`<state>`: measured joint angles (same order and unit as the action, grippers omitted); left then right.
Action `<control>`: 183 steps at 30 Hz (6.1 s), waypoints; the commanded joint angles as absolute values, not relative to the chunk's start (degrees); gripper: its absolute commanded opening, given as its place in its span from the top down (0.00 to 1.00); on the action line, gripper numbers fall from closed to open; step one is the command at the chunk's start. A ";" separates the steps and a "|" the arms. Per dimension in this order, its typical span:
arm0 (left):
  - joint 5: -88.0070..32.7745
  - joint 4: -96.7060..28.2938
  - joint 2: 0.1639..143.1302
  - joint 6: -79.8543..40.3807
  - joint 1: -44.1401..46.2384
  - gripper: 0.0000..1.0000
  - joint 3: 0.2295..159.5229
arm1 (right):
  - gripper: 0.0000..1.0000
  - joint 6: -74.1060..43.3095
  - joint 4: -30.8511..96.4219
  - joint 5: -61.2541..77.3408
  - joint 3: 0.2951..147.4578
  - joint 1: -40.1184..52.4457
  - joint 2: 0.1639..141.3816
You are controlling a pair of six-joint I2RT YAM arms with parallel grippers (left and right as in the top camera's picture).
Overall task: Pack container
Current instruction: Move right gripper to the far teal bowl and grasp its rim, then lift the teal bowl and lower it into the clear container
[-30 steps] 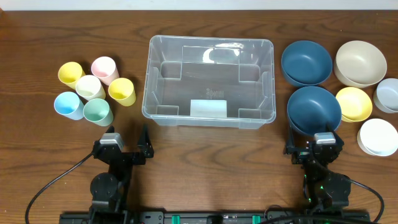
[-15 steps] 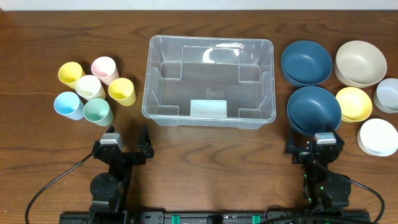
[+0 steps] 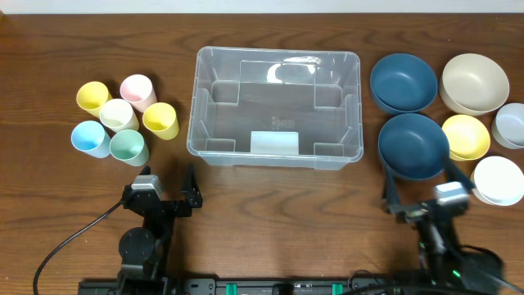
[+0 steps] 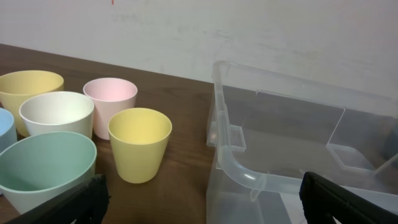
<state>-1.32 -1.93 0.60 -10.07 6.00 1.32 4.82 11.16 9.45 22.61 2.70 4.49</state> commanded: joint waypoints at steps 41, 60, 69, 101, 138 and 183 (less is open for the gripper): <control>-0.47 -4.10 0.34 -9.06 5.63 0.02 0.23 | 0.07 -6.17 75.92 15.62 114.10 -16.47 109.54; -0.47 -4.10 0.34 -9.08 5.63 0.02 0.23 | 0.36 -10.28 73.17 6.24 113.86 -14.72 122.65; -0.49 -4.10 0.34 -9.06 5.63 0.02 0.23 | 0.47 -23.24 69.93 5.78 113.84 -14.61 127.46; -0.49 -4.10 0.34 -9.08 5.63 0.02 0.23 | 0.87 -26.11 59.27 3.86 105.73 -14.61 127.83; -0.47 -4.10 0.34 -9.08 5.63 0.02 0.23 | 0.99 -3.88 69.69 20.36 132.97 -2.92 116.09; -0.47 -4.10 0.34 -9.06 5.63 0.02 0.23 | 0.99 -5.23 63.09 -8.40 109.40 17.10 116.38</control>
<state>-1.32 -1.96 0.60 -10.07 6.00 1.32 -10.90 64.12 -7.35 111.72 16.34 116.79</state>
